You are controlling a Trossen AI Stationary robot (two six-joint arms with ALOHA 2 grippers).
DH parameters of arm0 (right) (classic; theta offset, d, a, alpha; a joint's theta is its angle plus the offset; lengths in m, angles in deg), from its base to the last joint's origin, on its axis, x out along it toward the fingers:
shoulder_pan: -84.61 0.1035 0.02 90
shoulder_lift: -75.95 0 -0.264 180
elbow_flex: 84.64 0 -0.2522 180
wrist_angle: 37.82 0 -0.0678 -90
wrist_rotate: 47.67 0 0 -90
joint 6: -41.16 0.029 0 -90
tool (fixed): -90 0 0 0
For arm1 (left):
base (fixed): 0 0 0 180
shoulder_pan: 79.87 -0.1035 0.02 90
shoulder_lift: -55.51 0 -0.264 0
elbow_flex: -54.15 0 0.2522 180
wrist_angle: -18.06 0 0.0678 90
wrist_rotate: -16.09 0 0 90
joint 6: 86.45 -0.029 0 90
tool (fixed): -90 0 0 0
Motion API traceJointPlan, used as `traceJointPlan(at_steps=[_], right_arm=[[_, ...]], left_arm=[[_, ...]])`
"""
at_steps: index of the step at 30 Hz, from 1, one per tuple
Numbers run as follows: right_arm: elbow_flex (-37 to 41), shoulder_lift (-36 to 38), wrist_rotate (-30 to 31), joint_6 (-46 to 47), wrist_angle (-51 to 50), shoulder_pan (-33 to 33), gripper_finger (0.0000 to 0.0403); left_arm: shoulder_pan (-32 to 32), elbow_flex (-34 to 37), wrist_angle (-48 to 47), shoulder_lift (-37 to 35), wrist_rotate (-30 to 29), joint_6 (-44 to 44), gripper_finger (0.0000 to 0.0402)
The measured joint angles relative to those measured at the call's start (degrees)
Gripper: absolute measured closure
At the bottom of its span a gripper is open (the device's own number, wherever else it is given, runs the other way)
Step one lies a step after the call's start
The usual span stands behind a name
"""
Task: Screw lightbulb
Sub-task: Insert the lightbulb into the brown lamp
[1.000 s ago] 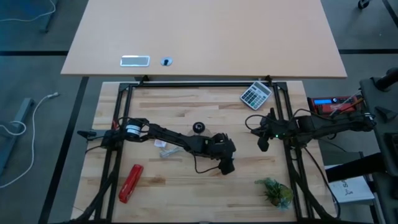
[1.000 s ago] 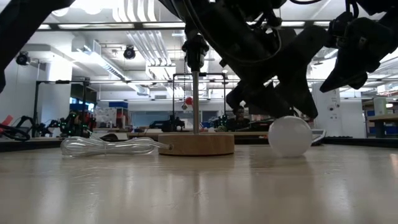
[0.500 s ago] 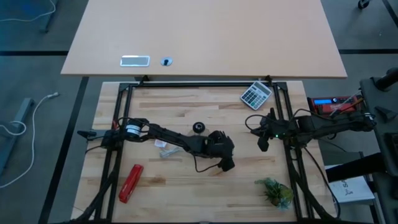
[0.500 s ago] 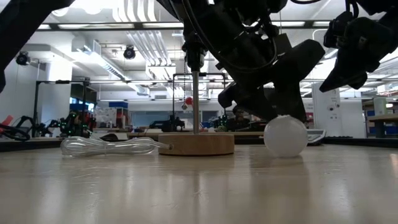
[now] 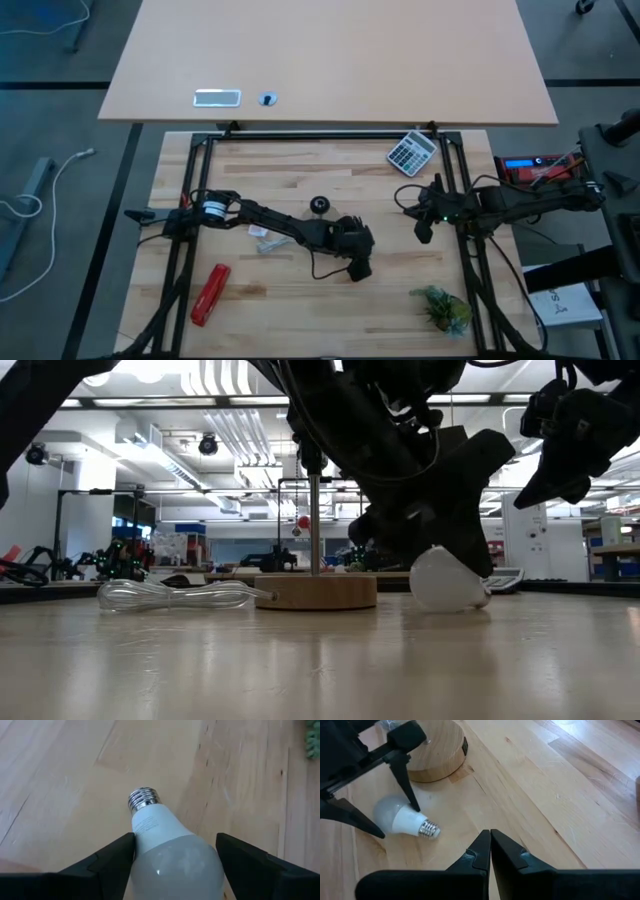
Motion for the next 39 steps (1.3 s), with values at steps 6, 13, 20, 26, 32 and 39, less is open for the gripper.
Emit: traceJointPlan(at_steps=[6, 13, 20, 26, 32, 39], right_arm=[[0.4, 0.0, 0.0, 0.4, 0.0, 0.0, 0.0394], [0.8, 0.0, 0.0, 0.9, -0.1, 0.0, 0.0394], [0.8, 0.0, 0.0, 1.0, -0.1, 0.0, 0.0394], [0.9, 0.0, 0.0, 1.1, -0.1, 0.0, 0.0394], [0.9, 0.0, 0.0, 1.0, -0.1, 0.0, 0.0394], [0.9, 0.0, 0.0, 1.0, -0.1, 0.0, 0.0394]], left_arm=[[0.0, 0.0, 0.0, 0.1, -0.9, -2.1, 0.0133], [0.0, 0.1, 0.1, 0.5, -1.6, -2.2, 0.0138], [0.0, 0.1, 0.2, 1.1, -1.6, -2.2, 0.0140], [0.0, 0.1, 0.0, 1.2, -1.2, -2.3, 0.0146], [0.4, -0.1, -0.2, 0.7, -0.2, -4.5, 0.0155], [1.1, -0.6, -1.9, -0.1, 0.6, -6.0, 0.0156]])
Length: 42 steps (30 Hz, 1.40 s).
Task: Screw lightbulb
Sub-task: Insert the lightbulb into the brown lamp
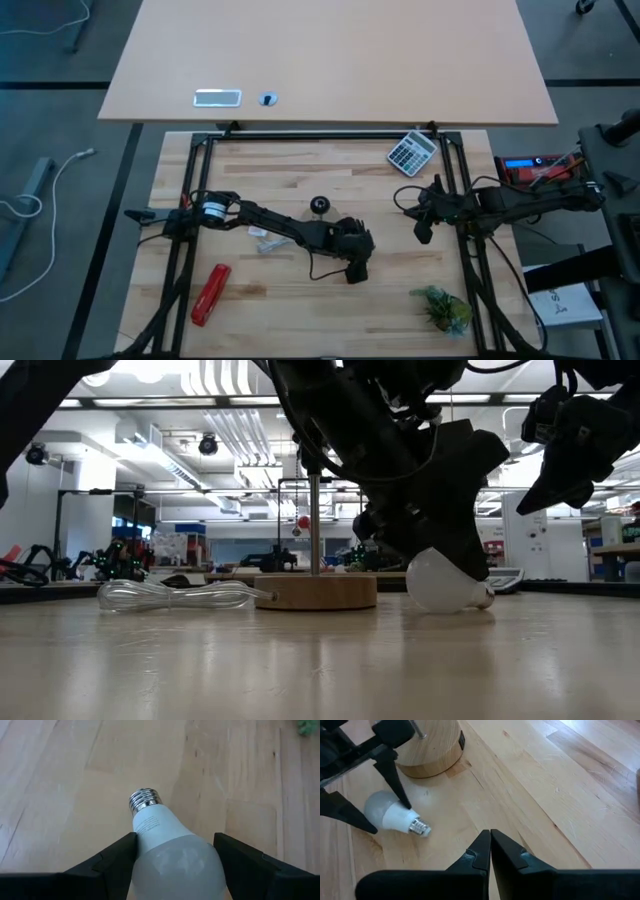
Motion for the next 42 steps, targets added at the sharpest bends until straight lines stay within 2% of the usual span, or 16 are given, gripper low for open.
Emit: traceJointPlan(at_steps=[12, 21, 26, 32, 42], right_arm=[[0.0, 0.0, 0.0, 0.0, 0.0, 0.0, 0.0394], [0.0, 0.0, 0.0, 0.0, 0.0, 0.0, 0.0395], [0.0, 0.0, -0.3, -0.2, 0.1, 0.0, 0.0395], [0.0, 0.0, -4.0, -4.6, 5.4, 0.1, 0.0395], [0.0, 0.0, -4.7, -7.2, 9.5, 1.3, 0.0394]], left_arm=[[1.2, -0.5, -4.2, -1.2, -0.4, -0.8, 0.0159], [3.3, -9.1, -16.2, -1.9, -0.6, -1.3, 0.0160], [5.2, -16.6, -26.8, -1.9, -0.5, -4.0, 0.0160], [6.7, -24.8, -40.0, -2.1, -0.6, -9.6, 0.0163], [9.9, -29.2, -58.9, -2.1, 0.4, -5.9, 0.0163]])
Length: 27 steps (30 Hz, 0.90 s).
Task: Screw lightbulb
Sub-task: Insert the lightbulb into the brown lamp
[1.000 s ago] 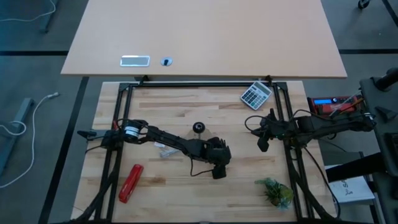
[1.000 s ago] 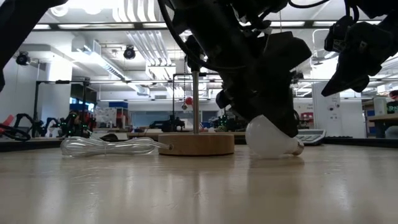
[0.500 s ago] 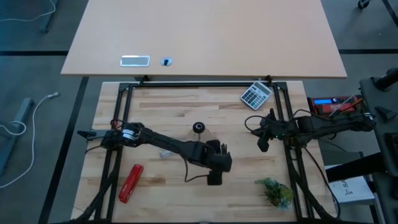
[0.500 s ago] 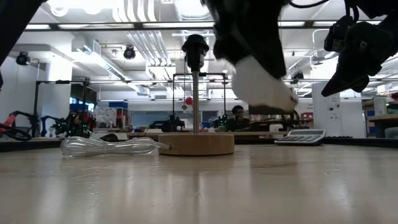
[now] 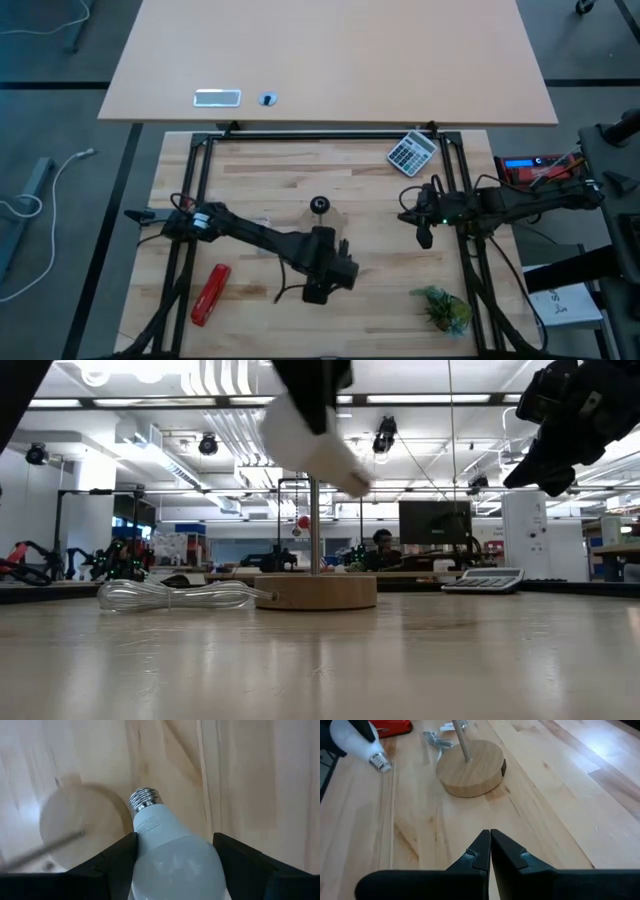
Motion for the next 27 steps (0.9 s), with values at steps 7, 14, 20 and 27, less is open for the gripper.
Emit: traceJointPlan(at_steps=[7, 14, 20, 27], right_arm=[[0.2, -1.8, 0.1, -1.5, 0.2, 0.0, 0.0394], [0.3, -5.7, 1.7, -4.0, 1.3, -0.1, 0.0394], [0.3, -9.5, 1.6, -5.7, 6.4, -0.2, 0.0394], [0.3, -13.8, 1.3, -6.0, 12.4, -0.2, 0.0394]], left_arm=[[3.5, 0.2, -7.9, -0.2, 8.7, 7.3, 0.0163], [4.9, -0.8, -8.0, -2.8, 10.3, 10.1, 0.0164], [5.7, -0.6, -8.0, -4.4, 5.2, 5.4, 0.0164], [5.5, -0.7, -8.0, -7.5, 3.7, 3.8, 0.0164]])
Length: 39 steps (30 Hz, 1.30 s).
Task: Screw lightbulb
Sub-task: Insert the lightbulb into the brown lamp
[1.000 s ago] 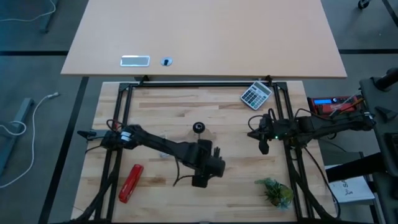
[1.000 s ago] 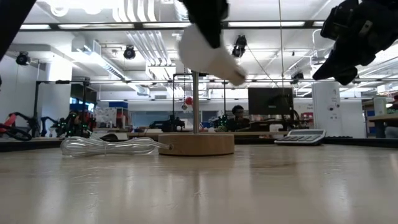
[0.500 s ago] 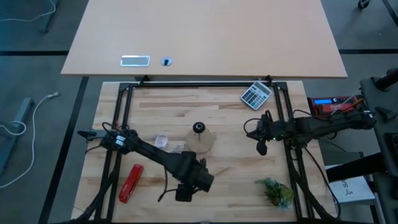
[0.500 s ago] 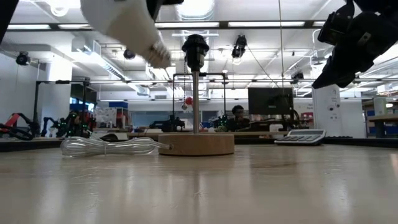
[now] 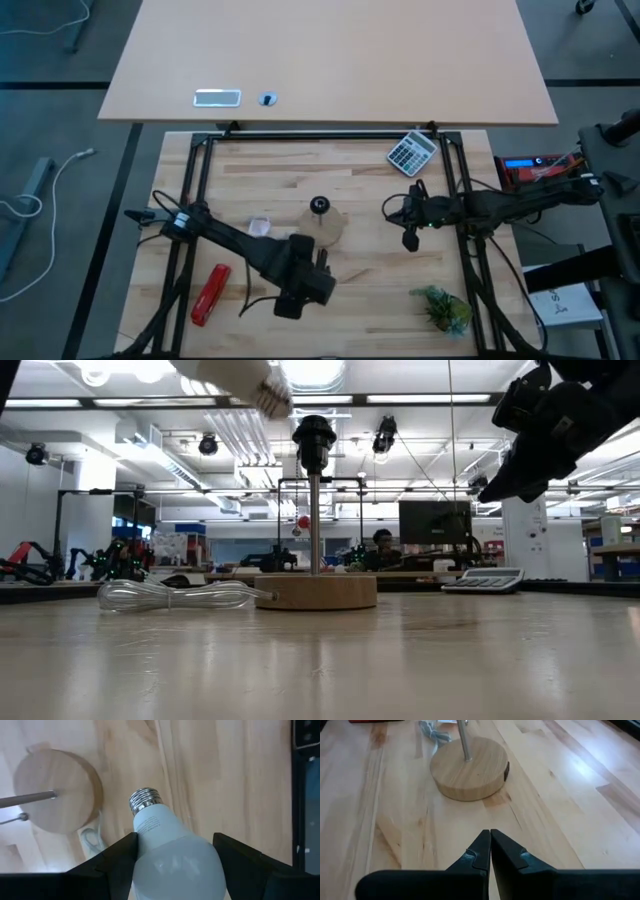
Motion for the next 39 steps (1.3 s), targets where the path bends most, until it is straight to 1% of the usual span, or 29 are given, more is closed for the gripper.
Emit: traceJointPlan(at_steps=[2, 5, 9, 13, 17, 19, 23, 26, 30, 35, 39], right_arm=[[0.0, -1.0, -0.1, 0.6, -0.4, 0.0, 0.0394], [0.0, -2.5, -0.1, 1.8, -0.2, 0.0, 0.0394], [0.0, -3.9, -0.1, 3.2, -0.3, 0.0, 0.0394], [0.0, -4.3, -0.2, 3.9, -0.4, 0.0, 0.0394], [0.0, -4.1, -0.1, 4.5, -0.4, 0.0, 0.0394], [0.0, -4.0, -0.2, 4.6, -0.4, 0.0, 0.0394], [0.0, -4.2, -0.2, 5.0, -0.6, 0.0, 0.0394], [0.0, -4.2, -0.2, 5.0, -0.4, 0.0, 0.0394], [0.0, -4.2, -0.2, 5.0, -0.4, 0.0, 0.0394], [0.0, -4.1, -0.2, 4.9, -0.7, 0.0, 0.0394], [0.0, -4.2, -0.2, 4.8, -0.8, 0.0, 0.0394]], left_arm=[[0.1, 0.0, 0.0, -1.6, -0.7, 0.4, 0.0164], [0.1, 0.0, 0.0, -4.1, -5.2, 1.5, 0.0164], [0.1, 0.0, 0.2, -7.4, -13.7, 2.3, 0.0164], [0.2, 0.3, 0.4, -9.3, -23.4, 7.4, 0.0164], [1.0, 0.3, 0.6, -9.5, -30.7, 9.3, 0.0164], [1.3, 0.3, 0.6, -9.0, -33.2, 9.1, 0.0164], [1.6, 1.0, 0.5, -7.7, -33.4, 9.7, 0.0164], [1.9, 2.8, 0.6, -7.3, -33.7, 12.2, 0.0164], [2.4, 9.4, 1.9, -7.3, -36.8, 19.0, 0.0164], [3.0, 18.7, 3.7, -7.6, -37.1, 27.4, 0.0164], [3.4, 25.1, 3.8, -7.8, -37.1, 30.7, 0.0164]])
